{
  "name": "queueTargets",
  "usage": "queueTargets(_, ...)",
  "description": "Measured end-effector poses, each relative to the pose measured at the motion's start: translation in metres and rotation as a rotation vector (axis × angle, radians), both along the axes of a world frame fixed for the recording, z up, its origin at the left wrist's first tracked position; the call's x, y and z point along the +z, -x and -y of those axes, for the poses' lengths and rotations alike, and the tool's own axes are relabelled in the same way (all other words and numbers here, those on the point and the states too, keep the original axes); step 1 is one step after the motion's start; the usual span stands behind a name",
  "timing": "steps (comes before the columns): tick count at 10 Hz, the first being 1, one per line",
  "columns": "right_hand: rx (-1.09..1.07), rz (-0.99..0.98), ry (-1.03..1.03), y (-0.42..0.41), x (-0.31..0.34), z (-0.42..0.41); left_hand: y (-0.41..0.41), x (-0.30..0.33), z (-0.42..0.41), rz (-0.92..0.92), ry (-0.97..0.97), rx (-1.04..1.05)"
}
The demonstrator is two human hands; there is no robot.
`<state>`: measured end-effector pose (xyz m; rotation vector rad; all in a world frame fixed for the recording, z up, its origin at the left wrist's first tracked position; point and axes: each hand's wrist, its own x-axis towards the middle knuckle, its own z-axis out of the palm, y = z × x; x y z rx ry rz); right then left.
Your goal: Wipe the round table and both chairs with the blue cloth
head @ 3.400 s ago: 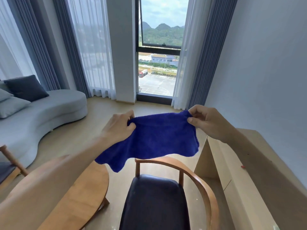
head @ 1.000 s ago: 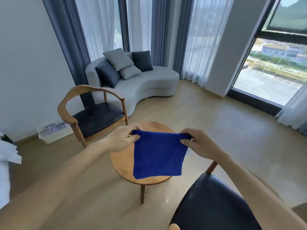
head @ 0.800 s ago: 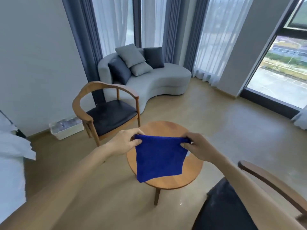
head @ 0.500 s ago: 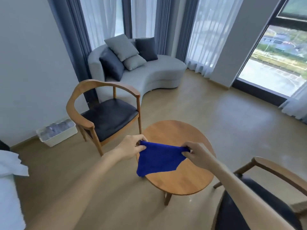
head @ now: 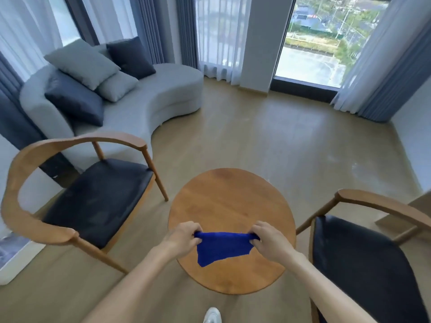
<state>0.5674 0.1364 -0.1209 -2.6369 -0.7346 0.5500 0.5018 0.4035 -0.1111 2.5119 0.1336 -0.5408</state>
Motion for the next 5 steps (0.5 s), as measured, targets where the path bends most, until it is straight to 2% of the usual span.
queueTargets(3, -0.238, -0.202, 0.059, -0.044, -0.046, -0.020, -0.108, -0.049, -0.019, -0.192, -0.013, -0.163)
queueTargets(5, -0.560, -0.127, 0.069, -0.112, -0.088, -0.026, -0.188, -0.098, -0.020, -0.081, -0.072, -0.071)
